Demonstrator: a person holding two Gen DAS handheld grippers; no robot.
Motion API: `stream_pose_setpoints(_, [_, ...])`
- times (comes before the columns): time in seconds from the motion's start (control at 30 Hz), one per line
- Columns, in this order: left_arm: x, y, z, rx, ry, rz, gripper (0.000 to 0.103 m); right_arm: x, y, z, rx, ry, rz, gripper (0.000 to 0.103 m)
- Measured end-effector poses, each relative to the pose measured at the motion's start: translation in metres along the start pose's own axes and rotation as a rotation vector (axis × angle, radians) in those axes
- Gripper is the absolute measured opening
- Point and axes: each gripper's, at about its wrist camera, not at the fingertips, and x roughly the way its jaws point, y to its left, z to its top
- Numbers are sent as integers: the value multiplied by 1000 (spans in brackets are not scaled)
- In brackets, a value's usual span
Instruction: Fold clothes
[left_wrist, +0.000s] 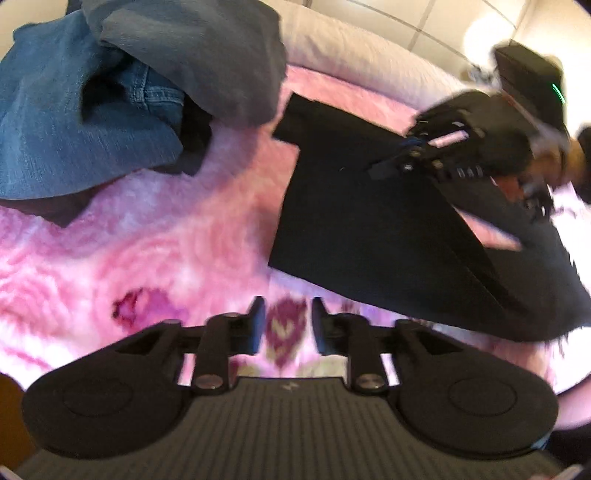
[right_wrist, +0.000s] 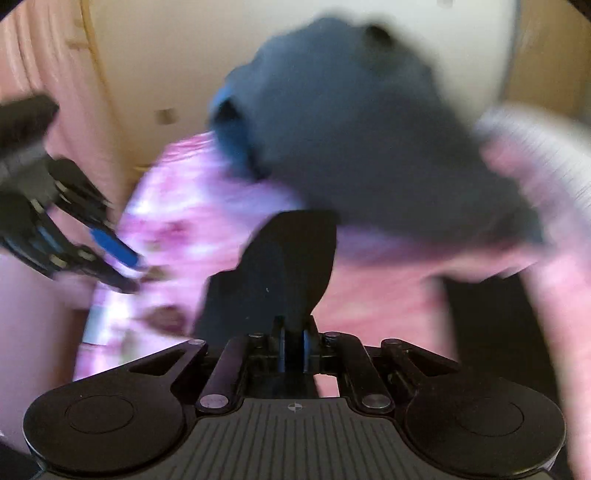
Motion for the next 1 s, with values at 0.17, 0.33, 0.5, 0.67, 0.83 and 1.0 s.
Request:
stream_pose_setpoints(0.17, [42, -3, 26, -7, 3, -10, 40, 6, -8, -25, 34, 87, -253, 43])
stream_pose_setpoints(0.33, [97, -3, 47, -1, 113, -4, 45, -17, 0, -49, 215, 103, -273, 47])
stream_pose_setpoints(0.5, [108, -14, 55, 68, 182, 39, 3, -50, 22, -92, 371, 174, -278, 50])
stream_pose_setpoints(0.67, [39, -21, 52, 76, 180, 120, 2, -91, 48, -140, 503, 255, -320, 50])
stream_pose_setpoints(0.83, [26, -17, 5, 32, 367, 208, 3, -117, 60, -169, 600, 291, -332, 52])
stream_pose_setpoints(1.0, [32, -15, -10, 36, 462, 287, 9, -120, 49, -176, 581, 292, -335, 54])
